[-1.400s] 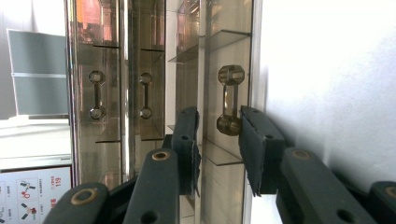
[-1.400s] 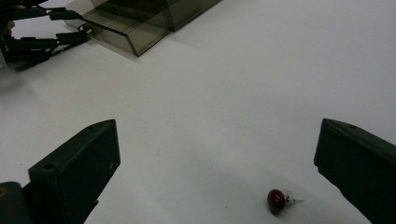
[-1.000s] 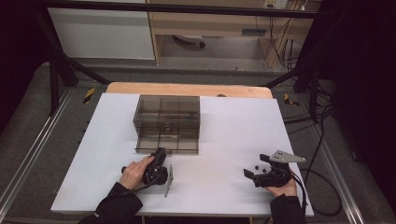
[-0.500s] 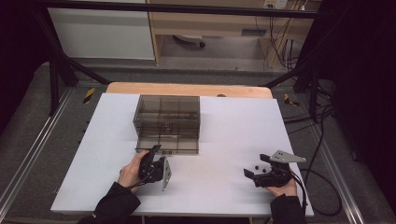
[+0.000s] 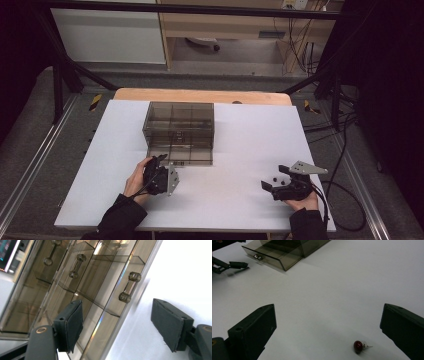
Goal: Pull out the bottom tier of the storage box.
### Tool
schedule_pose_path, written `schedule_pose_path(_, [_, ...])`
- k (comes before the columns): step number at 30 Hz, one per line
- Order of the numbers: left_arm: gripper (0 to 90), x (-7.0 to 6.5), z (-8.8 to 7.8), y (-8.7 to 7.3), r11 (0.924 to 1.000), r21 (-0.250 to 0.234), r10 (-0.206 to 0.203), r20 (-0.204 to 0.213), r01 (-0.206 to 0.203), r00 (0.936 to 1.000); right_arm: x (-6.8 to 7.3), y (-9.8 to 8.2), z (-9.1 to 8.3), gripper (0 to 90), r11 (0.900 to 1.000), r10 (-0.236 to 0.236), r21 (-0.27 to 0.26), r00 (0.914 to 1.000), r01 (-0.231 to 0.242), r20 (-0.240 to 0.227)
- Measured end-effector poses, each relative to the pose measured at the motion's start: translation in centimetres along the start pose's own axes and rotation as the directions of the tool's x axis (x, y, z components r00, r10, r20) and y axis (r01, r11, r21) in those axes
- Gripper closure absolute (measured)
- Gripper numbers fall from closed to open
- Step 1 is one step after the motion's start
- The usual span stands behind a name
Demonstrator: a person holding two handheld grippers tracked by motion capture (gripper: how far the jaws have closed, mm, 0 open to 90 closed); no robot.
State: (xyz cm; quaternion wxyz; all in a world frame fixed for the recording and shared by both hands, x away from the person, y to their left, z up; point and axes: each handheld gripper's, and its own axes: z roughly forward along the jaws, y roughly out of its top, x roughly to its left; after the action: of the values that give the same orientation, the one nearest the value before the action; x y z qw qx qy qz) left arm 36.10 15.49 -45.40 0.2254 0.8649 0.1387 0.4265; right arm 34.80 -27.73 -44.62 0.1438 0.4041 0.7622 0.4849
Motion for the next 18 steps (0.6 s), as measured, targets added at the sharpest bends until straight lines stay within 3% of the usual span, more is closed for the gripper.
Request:
schedule_pose_path(2, [23.8,0.2,-0.1,0.0,0.9989,0.001,-0.046,0.026,0.046,0.9986,0.0,0.0,0.0,1.1,1.000,0.001,0.000,1.0000,-0.001,0.000])
schedule_pose_path(10, [18.9,0.9,-0.7,-0.3,0.9887,0.008,-0.150,0.079,0.150,0.9855,0.0,0.0,-0.1,1.0,1.000,0.003,0.002,1.0000,-0.003,0.003])
schedule_pose_path(18, [15.2,2.0,-1.6,-1.2,0.9625,0.015,-0.271,0.112,0.271,0.9561,0.0,0.0,-0.1,1.1,1.000,0.003,0.004,1.0000,-0.003,0.009])
